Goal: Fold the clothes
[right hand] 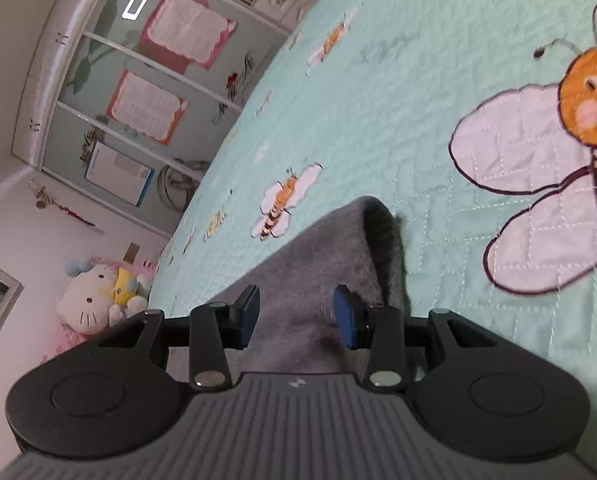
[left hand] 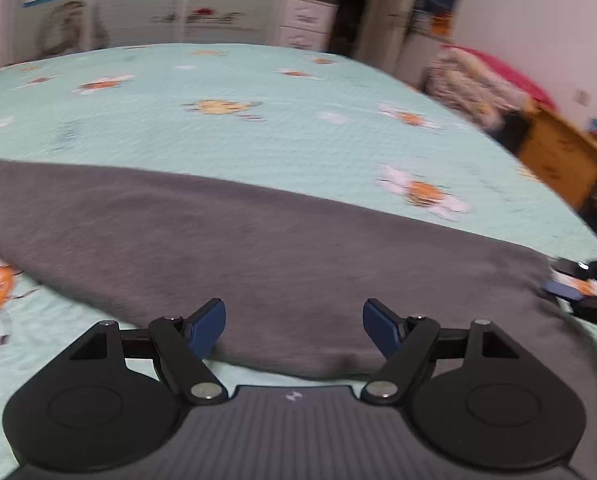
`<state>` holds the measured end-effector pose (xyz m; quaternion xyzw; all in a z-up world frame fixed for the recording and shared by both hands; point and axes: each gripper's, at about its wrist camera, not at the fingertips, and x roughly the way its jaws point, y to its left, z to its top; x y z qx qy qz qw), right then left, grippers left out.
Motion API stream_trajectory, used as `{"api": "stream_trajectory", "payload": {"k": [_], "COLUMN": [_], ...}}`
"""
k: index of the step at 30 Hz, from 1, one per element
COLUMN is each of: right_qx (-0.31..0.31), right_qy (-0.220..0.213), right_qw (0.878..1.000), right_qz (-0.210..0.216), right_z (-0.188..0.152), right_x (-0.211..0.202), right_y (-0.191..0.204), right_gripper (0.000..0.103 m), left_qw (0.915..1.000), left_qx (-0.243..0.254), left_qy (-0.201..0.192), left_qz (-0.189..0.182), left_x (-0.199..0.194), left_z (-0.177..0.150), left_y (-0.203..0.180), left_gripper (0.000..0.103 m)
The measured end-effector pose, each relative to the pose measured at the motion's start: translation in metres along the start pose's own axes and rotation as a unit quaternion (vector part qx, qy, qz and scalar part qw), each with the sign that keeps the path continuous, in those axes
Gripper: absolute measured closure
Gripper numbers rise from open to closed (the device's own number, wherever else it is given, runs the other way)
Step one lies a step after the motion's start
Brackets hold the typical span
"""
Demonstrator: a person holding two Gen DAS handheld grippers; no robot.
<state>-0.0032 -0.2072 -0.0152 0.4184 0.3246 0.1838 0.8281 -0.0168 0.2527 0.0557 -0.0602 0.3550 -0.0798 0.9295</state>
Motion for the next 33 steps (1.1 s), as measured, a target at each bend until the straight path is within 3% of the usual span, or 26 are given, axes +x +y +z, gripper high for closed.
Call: {"api": "stream_trajectory", "payload": {"k": [4, 5, 6, 8, 9, 13, 16, 20, 21, 22, 24, 28, 33], "right_qx": [-0.034, -0.043, -0.052, -0.035, -0.030, -0.085, -0.120, -0.105, -0.095, -0.084, -0.075, -0.192, -0.254], "right_qy": [0.024, 0.031, 0.035, 0.035, 0.033, 0.036, 0.082, 0.137, 0.138, 0.137, 0.131, 0.127, 0.146], "right_qw": [0.998, 0.998, 0.998, 0.997, 0.997, 0.995, 0.989, 0.985, 0.985, 0.985, 0.986, 0.966, 0.953], "right_qz": [0.043, 0.033, -0.007, -0.060, -0.069, -0.047, -0.019, -0.028, -0.047, -0.060, -0.075, -0.118, -0.079], "right_z": [-0.022, -0.025, -0.025, -0.019, -0.017, -0.027, -0.055, -0.079, -0.079, -0.078, -0.080, -0.110, -0.153], "right_x": [0.003, 0.006, 0.011, 0.016, 0.014, -0.005, -0.011, -0.007, -0.005, -0.007, -0.019, -0.040, -0.036], "right_y": [0.034, 0.037, 0.034, 0.017, 0.014, 0.050, 0.076, 0.075, 0.065, 0.058, 0.059, 0.114, 0.152], "right_gripper": [0.061, 0.061, 0.061, 0.081, 0.083, 0.080, 0.080, 0.080, 0.087, 0.100, 0.096, 0.081, 0.078], "left_qw": [0.9964, 0.9957, 0.9955, 0.9944, 0.9945, 0.9962, 0.9980, 0.9966, 0.9957, 0.9946, 0.9938, 0.9924, 0.9894], "left_qx": [0.046, 0.052, 0.057, 0.065, 0.062, 0.041, 0.033, 0.017, 0.019, 0.021, 0.019, 0.012, 0.002], "left_qy": [0.061, 0.062, 0.059, 0.060, 0.060, 0.051, 0.039, 0.079, 0.087, 0.095, 0.098, 0.096, 0.095], "left_qz": [0.037, 0.044, 0.048, 0.057, 0.059, 0.058, 0.038, 0.017, 0.026, 0.035, 0.050, 0.076, 0.110], "left_x": [0.033, 0.039, 0.040, 0.039, 0.035, 0.009, -0.026, -0.041, -0.038, -0.035, -0.044, -0.070, -0.103], "left_z": [-0.008, -0.012, -0.013, -0.011, -0.010, -0.009, -0.023, -0.060, -0.069, -0.078, -0.083, -0.086, -0.092], "left_y": [-0.012, -0.012, -0.014, -0.019, -0.020, -0.023, -0.034, -0.038, -0.038, -0.037, -0.038, -0.039, -0.037], "left_gripper": [0.024, 0.021, 0.020, 0.020, 0.022, 0.030, 0.030, 0.030, 0.029, 0.029, 0.029, 0.030, 0.029]}}
